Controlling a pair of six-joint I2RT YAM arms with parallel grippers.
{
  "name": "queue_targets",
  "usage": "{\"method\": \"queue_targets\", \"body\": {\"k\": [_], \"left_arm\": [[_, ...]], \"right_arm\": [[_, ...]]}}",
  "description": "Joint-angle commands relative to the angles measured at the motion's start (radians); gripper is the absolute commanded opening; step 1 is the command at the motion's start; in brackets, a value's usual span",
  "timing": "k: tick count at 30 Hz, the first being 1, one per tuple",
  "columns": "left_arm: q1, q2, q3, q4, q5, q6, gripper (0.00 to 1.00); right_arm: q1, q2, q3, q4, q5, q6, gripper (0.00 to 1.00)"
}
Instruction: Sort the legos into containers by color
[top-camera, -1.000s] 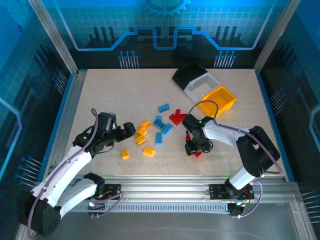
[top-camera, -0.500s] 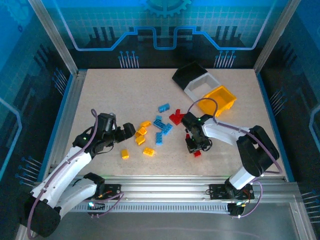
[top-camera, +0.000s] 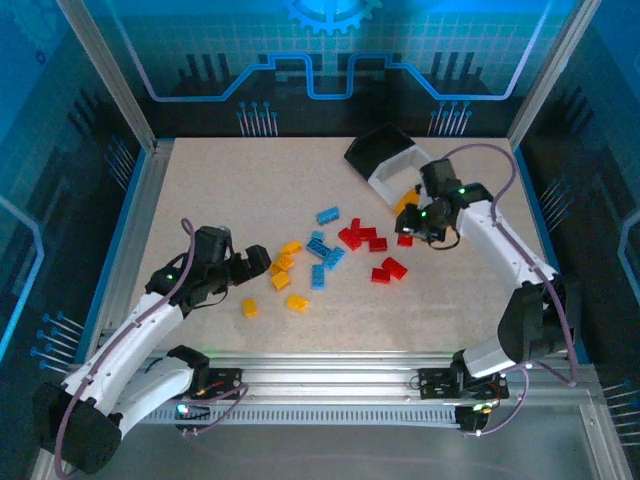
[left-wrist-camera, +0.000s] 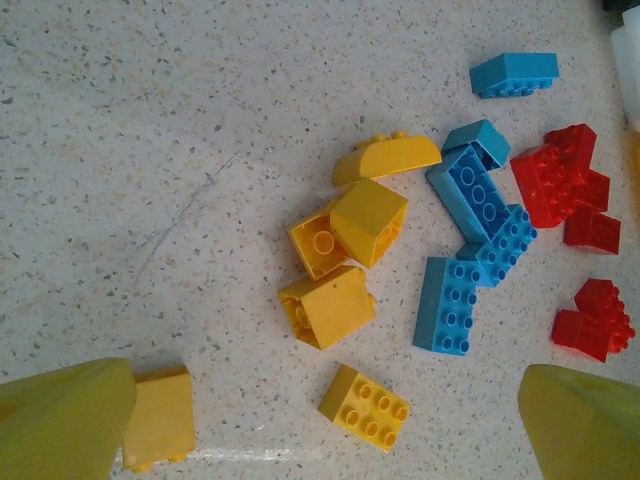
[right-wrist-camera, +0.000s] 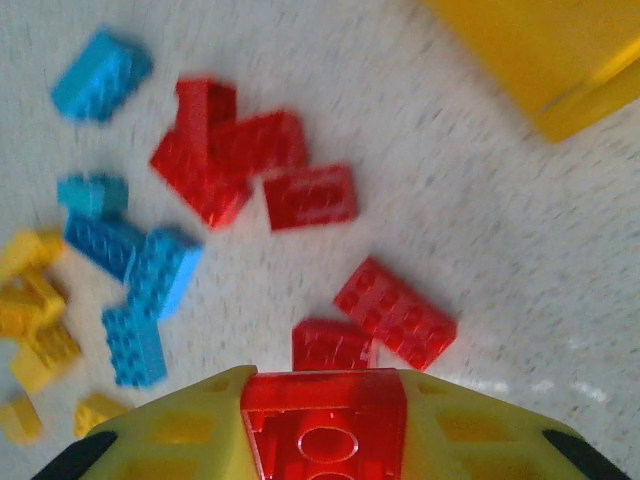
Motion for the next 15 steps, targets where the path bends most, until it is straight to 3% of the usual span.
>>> {"method": "queue_targets", "body": {"k": [1,15], "left_arm": [[-0.010,-0.022,-0.006,-0.021,0.030,-0.014,0.99],[-0.009,-0.072,-0.009,-0.104,0.035,-0.017,0.99]], "right_arm": [[-0.071,0.077,0.072,0.026,-0.015,0.062,0.34],[-0.201,0.394,0.349,0.021,0.085,0.048,0.35]]}}
